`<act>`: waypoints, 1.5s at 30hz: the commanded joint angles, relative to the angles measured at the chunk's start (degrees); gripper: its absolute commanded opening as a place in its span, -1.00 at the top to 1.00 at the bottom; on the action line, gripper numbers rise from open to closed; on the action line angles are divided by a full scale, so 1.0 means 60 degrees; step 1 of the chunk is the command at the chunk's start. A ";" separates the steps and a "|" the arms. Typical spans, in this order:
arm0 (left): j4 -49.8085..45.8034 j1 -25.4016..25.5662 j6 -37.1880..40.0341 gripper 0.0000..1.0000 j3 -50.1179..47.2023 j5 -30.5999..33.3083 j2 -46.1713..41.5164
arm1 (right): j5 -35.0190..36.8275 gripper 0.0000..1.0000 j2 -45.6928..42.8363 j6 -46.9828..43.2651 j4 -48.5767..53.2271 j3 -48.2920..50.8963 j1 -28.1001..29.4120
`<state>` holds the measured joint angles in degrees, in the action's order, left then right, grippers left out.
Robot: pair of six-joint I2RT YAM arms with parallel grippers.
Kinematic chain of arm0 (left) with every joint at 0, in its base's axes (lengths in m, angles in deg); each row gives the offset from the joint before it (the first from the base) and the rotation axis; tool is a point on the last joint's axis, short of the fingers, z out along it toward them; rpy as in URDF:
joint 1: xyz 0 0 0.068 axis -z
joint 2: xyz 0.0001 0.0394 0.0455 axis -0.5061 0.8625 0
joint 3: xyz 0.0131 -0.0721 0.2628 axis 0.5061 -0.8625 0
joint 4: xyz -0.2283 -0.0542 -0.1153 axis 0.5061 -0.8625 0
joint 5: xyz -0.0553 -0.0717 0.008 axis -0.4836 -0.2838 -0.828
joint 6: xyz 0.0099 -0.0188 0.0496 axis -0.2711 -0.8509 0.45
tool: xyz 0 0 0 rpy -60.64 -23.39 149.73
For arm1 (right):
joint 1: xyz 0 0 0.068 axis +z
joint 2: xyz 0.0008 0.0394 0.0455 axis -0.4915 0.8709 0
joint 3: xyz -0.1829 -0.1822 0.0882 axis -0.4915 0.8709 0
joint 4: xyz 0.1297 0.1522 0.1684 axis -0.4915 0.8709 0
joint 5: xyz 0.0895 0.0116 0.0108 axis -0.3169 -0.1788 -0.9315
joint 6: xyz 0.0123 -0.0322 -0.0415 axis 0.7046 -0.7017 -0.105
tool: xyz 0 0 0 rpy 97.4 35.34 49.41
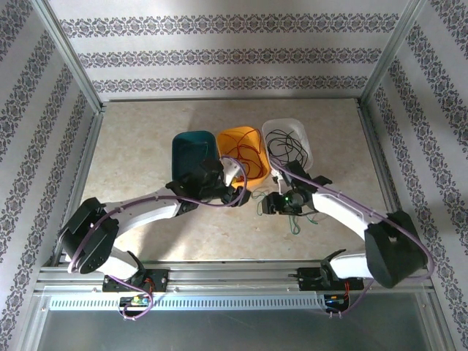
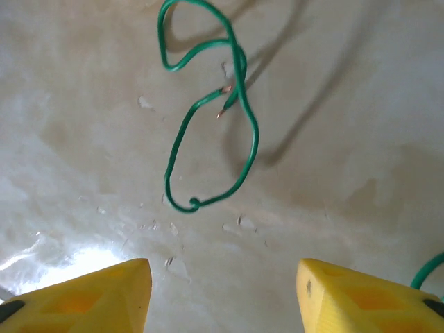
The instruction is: Untangle the cables
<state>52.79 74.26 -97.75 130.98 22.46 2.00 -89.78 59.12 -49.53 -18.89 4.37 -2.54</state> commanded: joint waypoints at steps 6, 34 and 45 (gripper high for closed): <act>0.0783 0.0290 -0.1049 -0.45 -0.0137 0.2307 0.0580 | 0.1770 -0.05 0.1761 -0.0430 -0.0069 -0.1241 0.0462; 0.2502 0.0200 -0.1230 -0.49 -0.0352 -0.0116 0.0406 | 0.2142 1.00 -0.1184 -0.1000 -0.0647 -0.0275 0.1081; 0.3602 -0.0073 -0.1790 -0.08 -0.0078 -0.2315 0.0549 | 0.1675 1.00 -0.1900 -0.0972 -0.0712 -0.0068 0.1055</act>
<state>69.91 74.52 -107.12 129.25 13.41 5.35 -78.05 47.51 -54.67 -22.56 3.14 4.06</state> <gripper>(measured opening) 0.551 0.046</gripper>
